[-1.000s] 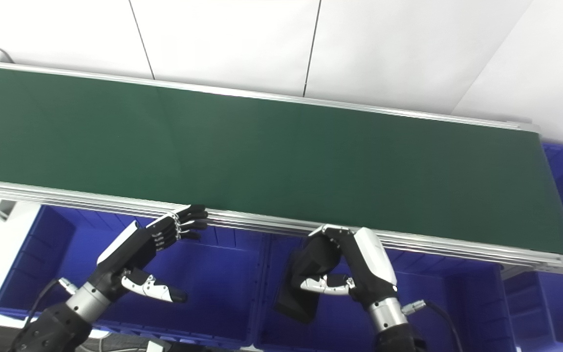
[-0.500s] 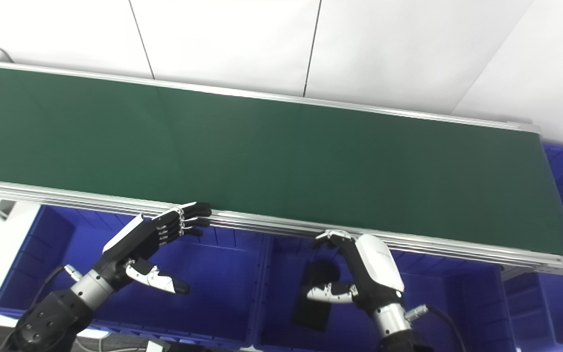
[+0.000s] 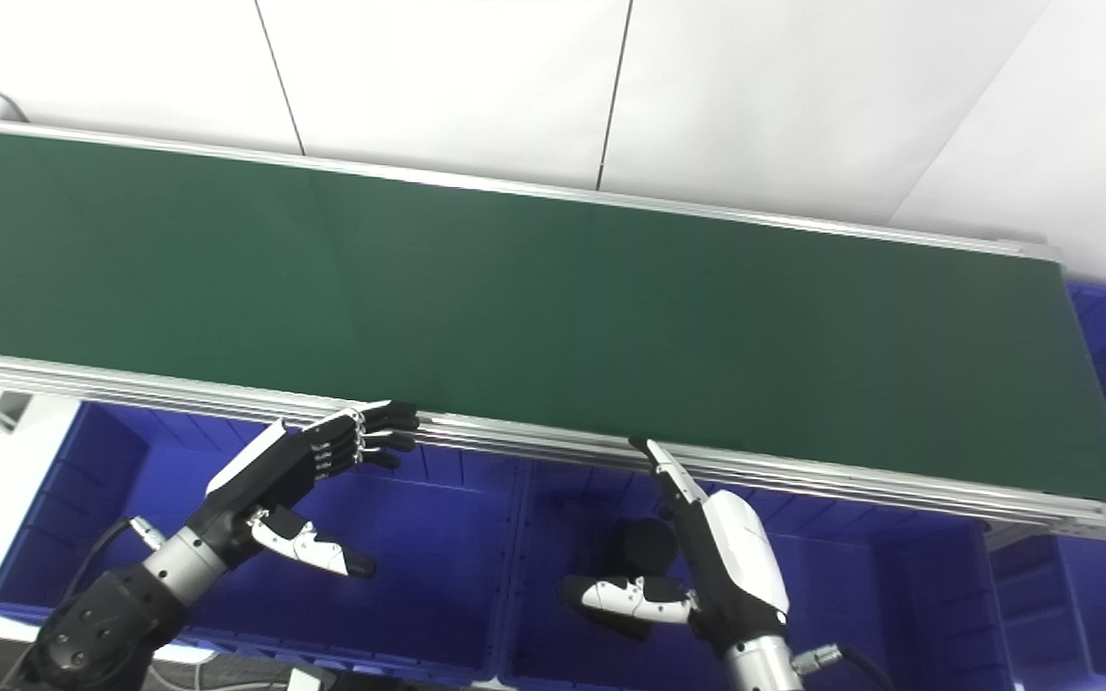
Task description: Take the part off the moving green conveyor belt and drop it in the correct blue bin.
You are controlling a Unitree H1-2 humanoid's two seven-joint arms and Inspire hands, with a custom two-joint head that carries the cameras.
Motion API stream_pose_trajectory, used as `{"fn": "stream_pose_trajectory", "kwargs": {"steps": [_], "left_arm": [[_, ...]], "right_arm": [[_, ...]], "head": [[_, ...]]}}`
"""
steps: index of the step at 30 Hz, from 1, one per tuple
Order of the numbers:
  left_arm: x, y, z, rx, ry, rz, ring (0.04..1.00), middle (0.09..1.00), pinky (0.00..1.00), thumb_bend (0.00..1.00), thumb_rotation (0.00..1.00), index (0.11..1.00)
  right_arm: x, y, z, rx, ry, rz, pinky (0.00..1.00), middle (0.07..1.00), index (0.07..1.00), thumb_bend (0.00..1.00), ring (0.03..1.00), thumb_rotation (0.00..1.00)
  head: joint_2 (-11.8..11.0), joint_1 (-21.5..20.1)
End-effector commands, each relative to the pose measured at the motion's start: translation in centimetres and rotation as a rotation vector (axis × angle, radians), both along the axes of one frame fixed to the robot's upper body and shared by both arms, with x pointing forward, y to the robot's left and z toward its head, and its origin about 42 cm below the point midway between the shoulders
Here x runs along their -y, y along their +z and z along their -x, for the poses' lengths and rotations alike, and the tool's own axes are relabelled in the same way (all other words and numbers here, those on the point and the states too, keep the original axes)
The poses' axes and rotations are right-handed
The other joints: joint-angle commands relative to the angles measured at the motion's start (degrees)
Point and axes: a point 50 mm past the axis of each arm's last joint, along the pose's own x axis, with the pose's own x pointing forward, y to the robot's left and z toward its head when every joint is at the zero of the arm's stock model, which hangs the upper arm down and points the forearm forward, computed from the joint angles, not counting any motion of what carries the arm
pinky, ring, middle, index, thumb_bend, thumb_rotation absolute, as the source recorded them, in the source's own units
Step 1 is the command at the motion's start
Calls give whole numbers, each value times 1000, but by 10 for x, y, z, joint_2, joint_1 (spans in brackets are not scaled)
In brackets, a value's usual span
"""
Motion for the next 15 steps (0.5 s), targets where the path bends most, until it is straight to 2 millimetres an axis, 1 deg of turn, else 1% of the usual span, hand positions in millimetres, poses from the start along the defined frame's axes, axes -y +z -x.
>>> {"fn": "stream_pose_trajectory", "kwargs": {"steps": [1,4,7,10,15], "left_arm": [[-4,12,-3,70,-16,6,806,860,750,954,192,855],[-6,12,-2,68,-14,12,809,864,753,956,187,869],[-7,12,-2,65,-11,19,823,879,773,955,187,906],[-8,12,-1,62,-12,17,831,887,779,949,184,912],[-9,12,1,50,-3,15,835,889,784,950,179,910]], "right_arm": [[-3,15,2,102,16,-92,681,907,923,857,829,392],[-6,17,6,107,29,-135,690,879,905,856,806,401],[-8,18,6,98,30,-173,699,856,892,852,786,381],[-9,17,6,90,22,-198,697,842,890,854,771,366],[-9,16,7,79,33,-192,693,839,896,847,769,350]], "head": [[-1,1],[1,4],[1,5],[1,9],[-1,14]]}}
